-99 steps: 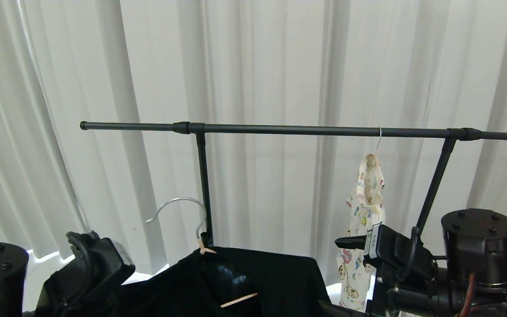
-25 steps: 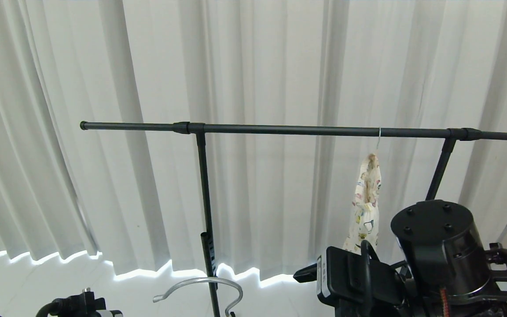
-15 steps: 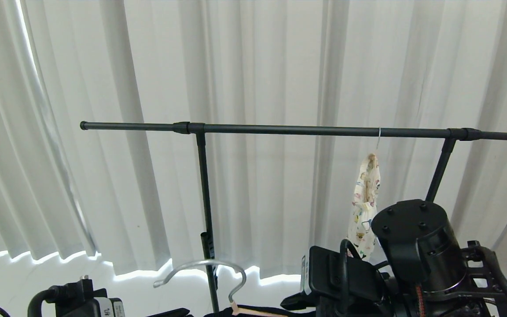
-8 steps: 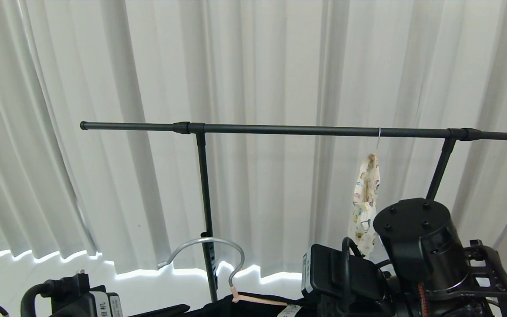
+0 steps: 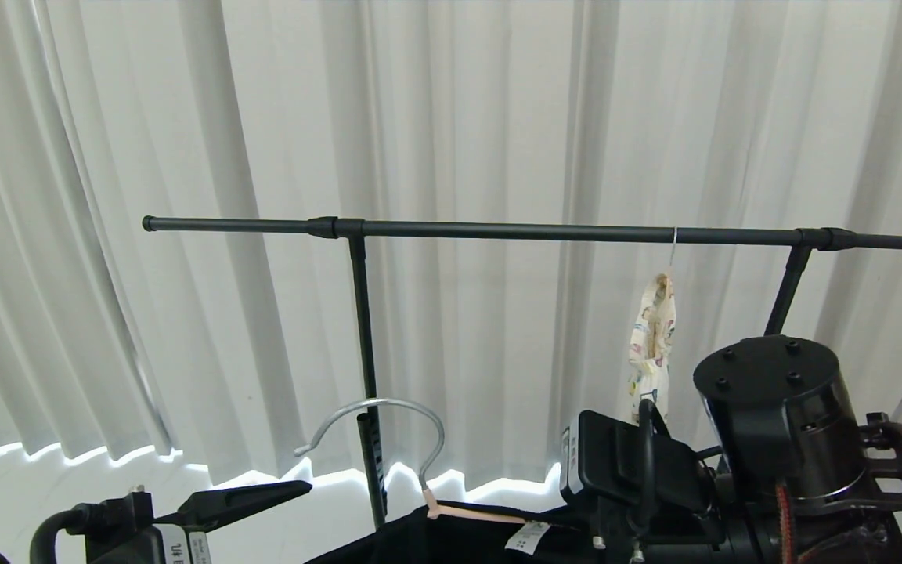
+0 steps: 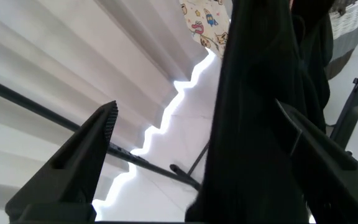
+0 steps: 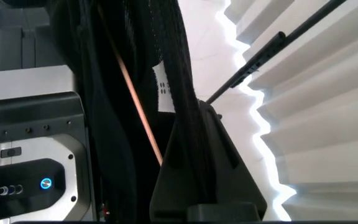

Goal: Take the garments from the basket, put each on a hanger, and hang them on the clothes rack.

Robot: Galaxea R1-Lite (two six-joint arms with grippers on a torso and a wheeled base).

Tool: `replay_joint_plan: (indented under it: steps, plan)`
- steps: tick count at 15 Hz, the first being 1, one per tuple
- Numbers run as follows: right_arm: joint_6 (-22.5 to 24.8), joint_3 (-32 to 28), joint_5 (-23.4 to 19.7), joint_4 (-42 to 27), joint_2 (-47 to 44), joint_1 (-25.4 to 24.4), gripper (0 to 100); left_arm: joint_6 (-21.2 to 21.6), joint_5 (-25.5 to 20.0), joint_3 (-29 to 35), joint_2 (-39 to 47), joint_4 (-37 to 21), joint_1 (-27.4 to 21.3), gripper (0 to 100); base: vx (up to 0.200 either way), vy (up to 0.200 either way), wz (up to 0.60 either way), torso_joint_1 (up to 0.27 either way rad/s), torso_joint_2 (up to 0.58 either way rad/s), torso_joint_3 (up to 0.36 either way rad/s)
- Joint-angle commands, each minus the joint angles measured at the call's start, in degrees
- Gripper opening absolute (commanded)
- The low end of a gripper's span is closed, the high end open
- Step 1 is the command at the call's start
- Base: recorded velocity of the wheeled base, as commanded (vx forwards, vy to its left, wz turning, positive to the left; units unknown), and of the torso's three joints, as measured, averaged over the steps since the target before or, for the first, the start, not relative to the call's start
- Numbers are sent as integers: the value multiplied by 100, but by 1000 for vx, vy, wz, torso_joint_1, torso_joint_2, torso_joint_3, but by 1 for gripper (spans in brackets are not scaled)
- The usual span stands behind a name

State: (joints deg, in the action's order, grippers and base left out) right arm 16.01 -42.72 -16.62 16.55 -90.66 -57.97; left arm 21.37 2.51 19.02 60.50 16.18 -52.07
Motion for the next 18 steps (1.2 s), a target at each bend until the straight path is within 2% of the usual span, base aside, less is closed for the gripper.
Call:
replay_joint_plan:
  steps: [1, 6, 11, 16, 18]
  plan:
    - [25, 123, 0, -3, 163, 216, 0, -45, 4, -30, -162, -1, 56, 100, 0, 0, 0, 0, 0, 0]
    - [34, 422, 0, -3, 514, 725, 0, -45, 4, -241, -355, -1, 707, 100, 0, 0, 0, 0, 0, 0]
    - [34, 650, 0, 6, 796, 1288, 0, -54, 4, -548, -706, -1, 900, 100, 0, 0, 0, 0, 0, 0]
    - [104, 774, 18, -3, 1156, 1534, 0, -19, 4, -1199, -821, -1, 1709, 100, 0, 0, 0, 0, 0, 0]
    - [113, 791, 27, -3, 1297, 1525, 0, 25, 13, -1172, -794, -1, 1788, 100, 0, 0, 0, 0, 0, 0]
